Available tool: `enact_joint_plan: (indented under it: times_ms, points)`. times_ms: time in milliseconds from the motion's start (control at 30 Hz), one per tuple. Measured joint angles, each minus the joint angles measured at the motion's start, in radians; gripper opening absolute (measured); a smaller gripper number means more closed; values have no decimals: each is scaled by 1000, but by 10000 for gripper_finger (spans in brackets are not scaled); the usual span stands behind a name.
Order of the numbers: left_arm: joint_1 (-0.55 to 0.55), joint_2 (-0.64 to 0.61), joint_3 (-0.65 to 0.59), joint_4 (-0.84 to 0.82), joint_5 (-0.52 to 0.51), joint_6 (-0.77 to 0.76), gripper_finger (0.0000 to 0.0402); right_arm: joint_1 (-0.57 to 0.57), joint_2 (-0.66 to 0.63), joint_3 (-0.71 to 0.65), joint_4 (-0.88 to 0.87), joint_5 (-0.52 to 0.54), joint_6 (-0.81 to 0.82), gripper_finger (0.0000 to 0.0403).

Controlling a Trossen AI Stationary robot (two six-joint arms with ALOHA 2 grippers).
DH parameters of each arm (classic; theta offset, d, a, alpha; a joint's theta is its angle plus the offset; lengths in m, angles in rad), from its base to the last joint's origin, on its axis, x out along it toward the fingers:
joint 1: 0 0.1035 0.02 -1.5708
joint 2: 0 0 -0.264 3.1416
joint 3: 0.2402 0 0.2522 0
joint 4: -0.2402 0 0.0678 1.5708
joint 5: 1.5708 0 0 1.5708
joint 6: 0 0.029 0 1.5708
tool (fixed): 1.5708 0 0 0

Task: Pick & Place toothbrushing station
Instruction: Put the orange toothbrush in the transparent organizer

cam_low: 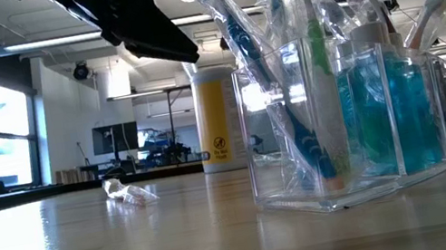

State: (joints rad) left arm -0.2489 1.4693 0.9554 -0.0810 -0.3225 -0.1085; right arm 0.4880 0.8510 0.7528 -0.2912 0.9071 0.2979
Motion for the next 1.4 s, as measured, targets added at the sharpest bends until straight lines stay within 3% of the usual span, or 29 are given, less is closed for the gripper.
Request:
enact_joint_plan:
  times_ms: [400, 633, 733, 1167, 1400]
  points:
    - [0, 0, 0, 88, -1, 8, 165, 159, 235, 0, 523, -10, -379, 18]
    - [-8, 0, 1, 224, 43, 78, 165, 205, 398, 0, 853, -230, -587, 18]
    - [-17, 0, 1, 316, 85, 134, 165, 226, 456, 0, 937, -261, -653, 18]
    - [-147, 0, 1, 603, 98, 498, 166, 230, 496, 0, 974, -260, -631, 18]
    - [-148, 0, 2, 737, 89, 496, 166, 175, 496, 0, 938, -259, -544, 18]
